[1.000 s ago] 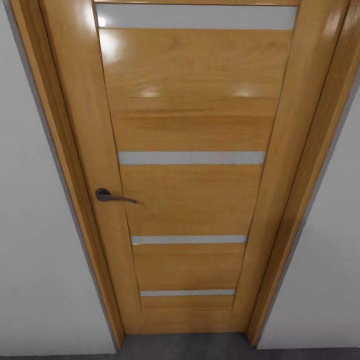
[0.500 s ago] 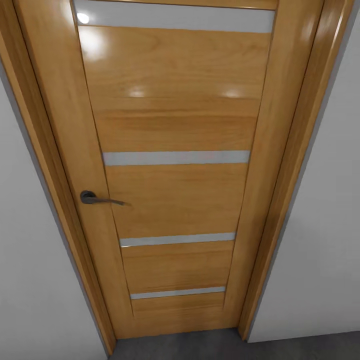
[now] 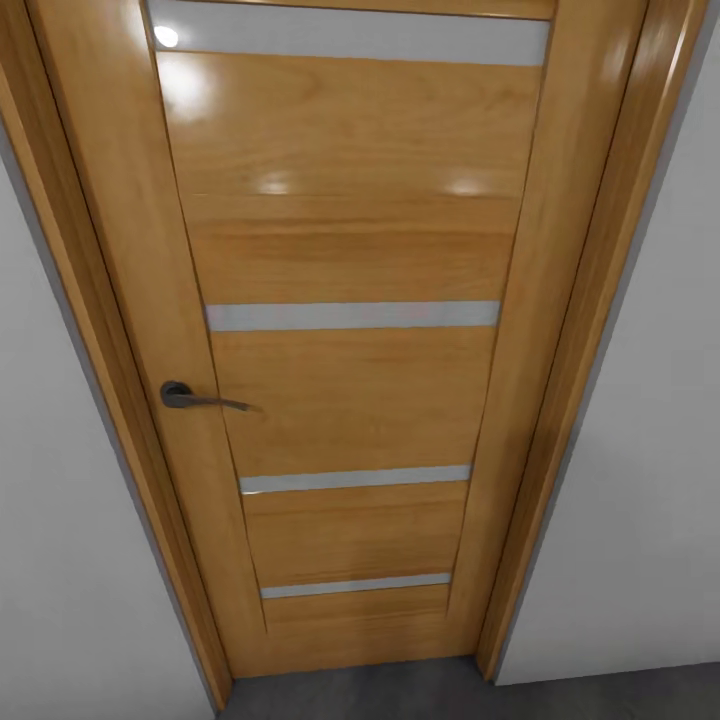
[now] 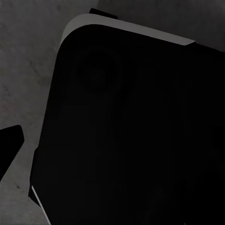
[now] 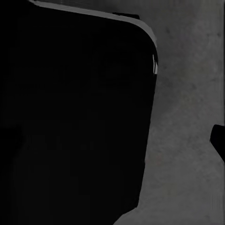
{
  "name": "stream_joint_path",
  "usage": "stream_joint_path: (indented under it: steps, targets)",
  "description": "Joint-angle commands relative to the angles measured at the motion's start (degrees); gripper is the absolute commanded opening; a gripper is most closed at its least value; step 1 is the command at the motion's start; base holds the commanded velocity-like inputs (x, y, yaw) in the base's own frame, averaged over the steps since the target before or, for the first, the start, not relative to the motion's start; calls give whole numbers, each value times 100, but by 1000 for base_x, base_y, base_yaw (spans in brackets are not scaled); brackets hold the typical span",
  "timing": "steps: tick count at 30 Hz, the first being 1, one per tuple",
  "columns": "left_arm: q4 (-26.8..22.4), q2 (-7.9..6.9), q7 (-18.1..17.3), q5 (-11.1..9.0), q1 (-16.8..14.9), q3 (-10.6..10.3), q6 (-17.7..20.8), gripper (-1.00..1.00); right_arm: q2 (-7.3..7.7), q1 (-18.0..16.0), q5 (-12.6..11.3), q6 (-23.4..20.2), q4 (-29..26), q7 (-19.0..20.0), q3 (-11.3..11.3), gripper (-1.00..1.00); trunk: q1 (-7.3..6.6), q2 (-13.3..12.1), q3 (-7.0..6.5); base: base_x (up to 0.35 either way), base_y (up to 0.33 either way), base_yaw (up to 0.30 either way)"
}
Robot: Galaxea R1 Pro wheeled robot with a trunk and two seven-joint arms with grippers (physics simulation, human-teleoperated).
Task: Move the two storage containers from the living room to the garage. In the garage, place one container on the floor and stack the other container on top of it (either order is fine).
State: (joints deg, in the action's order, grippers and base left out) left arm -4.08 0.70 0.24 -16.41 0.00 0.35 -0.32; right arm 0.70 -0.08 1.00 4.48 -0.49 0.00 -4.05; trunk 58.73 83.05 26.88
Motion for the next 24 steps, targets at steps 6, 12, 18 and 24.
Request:
stream_joint_path:
  steps: [6,12,18,24]
  targets:
    - [-5,1,3,-29,0,0,-3,100,-38,-1,657,-1375,-3302,87,-20,100,0,3,5,0,0,0]
    - [-5,1,3,-29,0,0,-3,100,-202,-74,749,-2767,-5272,95,-140,100,0,3,5,0,0,0]
    - [-11,-6,3,-32,0,7,-3,100,-605,-667,760,-3897,-6091,88,-607,100,0,3,5,0,0,0]
    - [-17,-8,4,-36,0,8,-3,100,-837,-932,774,-4115,-6338,91,-719,100,0,3,5,0,0,0]
